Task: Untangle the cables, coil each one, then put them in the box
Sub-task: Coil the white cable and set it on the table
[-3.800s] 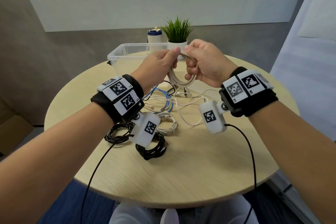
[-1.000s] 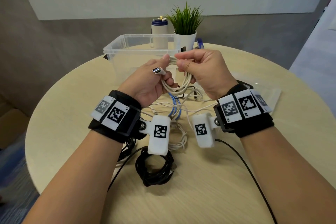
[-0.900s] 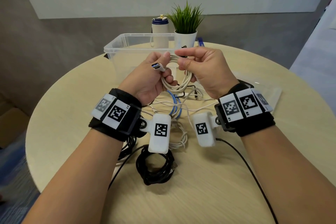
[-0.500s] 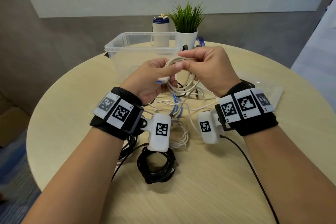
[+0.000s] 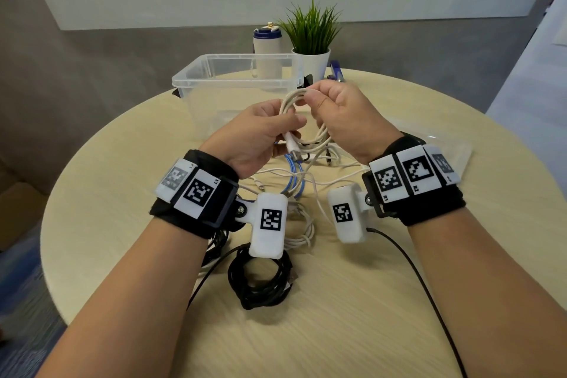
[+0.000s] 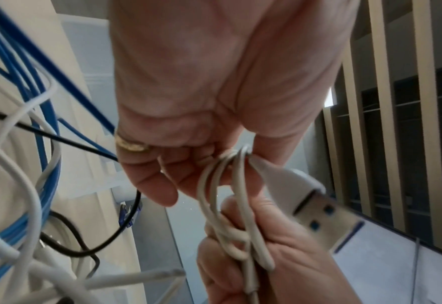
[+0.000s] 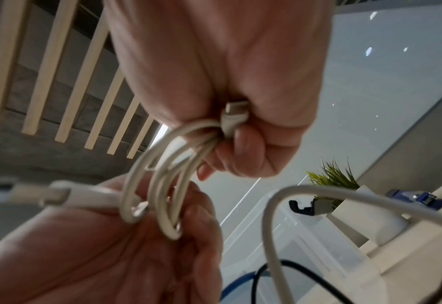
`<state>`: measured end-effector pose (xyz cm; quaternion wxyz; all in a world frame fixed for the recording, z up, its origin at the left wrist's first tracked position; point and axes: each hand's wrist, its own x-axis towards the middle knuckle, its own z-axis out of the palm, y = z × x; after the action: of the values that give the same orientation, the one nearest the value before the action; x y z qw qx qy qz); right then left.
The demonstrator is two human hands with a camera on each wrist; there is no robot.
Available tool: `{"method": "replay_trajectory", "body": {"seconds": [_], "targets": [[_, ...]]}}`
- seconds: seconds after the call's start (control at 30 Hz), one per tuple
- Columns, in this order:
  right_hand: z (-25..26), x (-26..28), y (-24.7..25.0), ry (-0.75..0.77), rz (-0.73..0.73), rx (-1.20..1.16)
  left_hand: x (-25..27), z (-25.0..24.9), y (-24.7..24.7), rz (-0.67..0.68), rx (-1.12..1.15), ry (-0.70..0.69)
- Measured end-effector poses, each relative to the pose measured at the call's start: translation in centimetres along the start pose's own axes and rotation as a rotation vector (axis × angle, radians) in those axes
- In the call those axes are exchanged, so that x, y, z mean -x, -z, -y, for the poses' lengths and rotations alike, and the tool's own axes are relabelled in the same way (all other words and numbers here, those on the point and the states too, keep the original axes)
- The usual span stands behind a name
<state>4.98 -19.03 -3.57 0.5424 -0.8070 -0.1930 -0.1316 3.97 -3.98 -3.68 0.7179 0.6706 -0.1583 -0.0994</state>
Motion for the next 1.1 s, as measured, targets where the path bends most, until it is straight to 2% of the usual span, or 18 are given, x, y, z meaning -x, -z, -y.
{"method": "replay_trajectory", "body": {"seconds": [0.17,0.37,0.53,0.6,0.73,0.83,0.97,1.1], "targets": [[-0.1,0.0,0.3,-0.036,-0.01,-0.037,-0.2,-0.3,1.0,-0.164,-0.034,-0.059],[-0.1,0.0,0.5,-0.053,-0.059,-0.143,-0.2,-0.2,1.3,-0.181,-0.121,-0.111],[-0.1,0.0,0.2,-0.004,-0.052,-0.065,-0.3,-0.5,1.4,-0.28,-0.178,-0.221],[0.1,0.1,0.2,-0.001,-0.063,-0.112,-0.1,-0.6,1.5,-0.287,-0.226,-0.247],[0.9,0.1,0.6,-0.055,-0.111,-0.329,0.1,-0.9,1.4,-0.205,-0.312,-0.276],[1.2,0.2,0.6,-0.08,-0.071,-0.426,-0.1,-0.7,1.3,-0.222,-0.33,-0.256],[1.1,0.5,0.5,-0.086,0.035,-0.369,-0.3,-0.5,1.4,-0.277,-0.189,-0.269],[0.7,0.6,0.1,-0.059,0.048,-0.286,-0.4,-0.5,1.3,-0.304,-0.174,-0.305]]}}
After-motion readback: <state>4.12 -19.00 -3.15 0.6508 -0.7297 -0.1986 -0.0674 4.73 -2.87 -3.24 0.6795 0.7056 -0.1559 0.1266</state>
